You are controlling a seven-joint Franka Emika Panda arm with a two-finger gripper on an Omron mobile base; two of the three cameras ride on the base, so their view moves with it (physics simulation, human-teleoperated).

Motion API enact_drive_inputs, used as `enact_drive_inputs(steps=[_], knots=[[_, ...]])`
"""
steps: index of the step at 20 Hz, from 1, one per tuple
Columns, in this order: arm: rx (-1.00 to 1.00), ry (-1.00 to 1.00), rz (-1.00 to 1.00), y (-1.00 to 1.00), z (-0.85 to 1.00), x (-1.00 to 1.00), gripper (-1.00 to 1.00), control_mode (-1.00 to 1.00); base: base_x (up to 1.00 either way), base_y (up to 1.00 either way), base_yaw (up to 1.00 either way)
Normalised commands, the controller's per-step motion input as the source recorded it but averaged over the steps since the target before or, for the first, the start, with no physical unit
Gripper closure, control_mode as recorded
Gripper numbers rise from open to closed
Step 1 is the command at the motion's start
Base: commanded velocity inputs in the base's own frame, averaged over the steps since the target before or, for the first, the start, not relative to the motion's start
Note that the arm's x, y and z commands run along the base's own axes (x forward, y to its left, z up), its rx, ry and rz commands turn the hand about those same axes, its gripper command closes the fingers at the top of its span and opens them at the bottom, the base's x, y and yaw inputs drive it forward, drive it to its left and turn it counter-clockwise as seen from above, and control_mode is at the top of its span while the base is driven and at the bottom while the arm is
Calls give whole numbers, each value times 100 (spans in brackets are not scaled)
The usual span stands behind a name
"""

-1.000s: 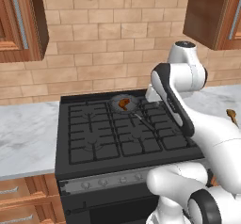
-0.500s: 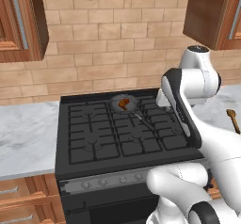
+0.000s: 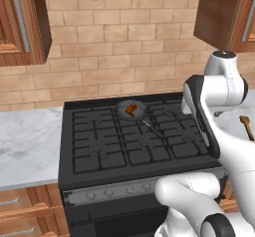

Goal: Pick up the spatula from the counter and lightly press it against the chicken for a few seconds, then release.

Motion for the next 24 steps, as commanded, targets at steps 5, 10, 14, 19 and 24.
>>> enact_drive_inputs(steps=[5,10,14,19,24], knots=[[-2,2,0,-61,0,0,-100,-100,0,0,0],[0,3,0,-56,-5,0,-100,-100,0,0,0],[0,7,0,-48,-29,0,-100,-100,0,0,0],[0,9,0,-39,-33,0,-100,-100,0,0,0],[1,3,0,-44,-2,0,-100,-100,0,0,0]])
